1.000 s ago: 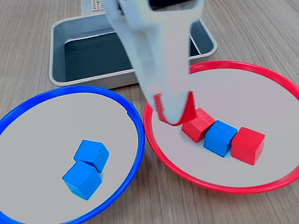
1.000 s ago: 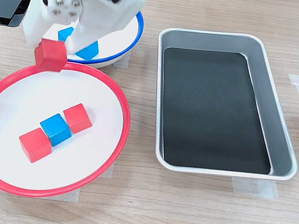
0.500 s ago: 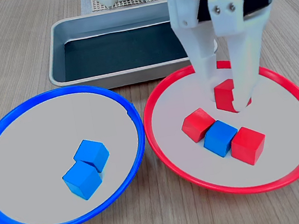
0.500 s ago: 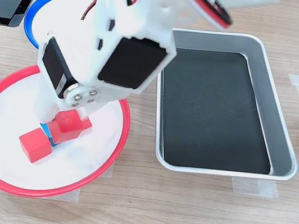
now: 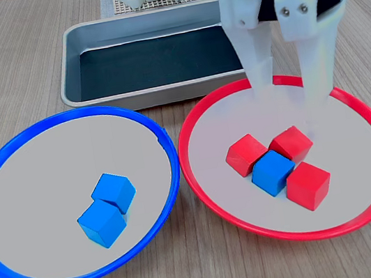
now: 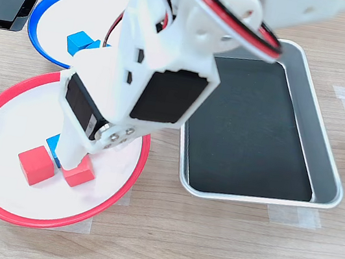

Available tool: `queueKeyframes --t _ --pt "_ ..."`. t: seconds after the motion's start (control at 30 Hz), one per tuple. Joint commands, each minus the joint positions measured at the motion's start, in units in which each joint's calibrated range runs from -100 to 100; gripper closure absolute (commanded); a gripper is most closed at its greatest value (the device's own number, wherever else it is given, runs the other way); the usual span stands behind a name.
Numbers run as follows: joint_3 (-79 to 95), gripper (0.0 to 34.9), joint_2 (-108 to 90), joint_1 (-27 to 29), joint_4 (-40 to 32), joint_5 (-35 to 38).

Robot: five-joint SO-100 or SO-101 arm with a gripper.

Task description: Relocate any misplaced blocks to their matching dishes.

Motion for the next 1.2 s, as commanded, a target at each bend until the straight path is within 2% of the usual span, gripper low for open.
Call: queueKeyframes --t 0.0,0.77,1.17 --pt "-0.5 20.0 -0.1 0.3 0.6 0.1" --pt "-7.5 18.9 6.3 0.0 -2.1 0.0" --pt "-12.1 19.2 9.9 4.1 -1.0 1.3"
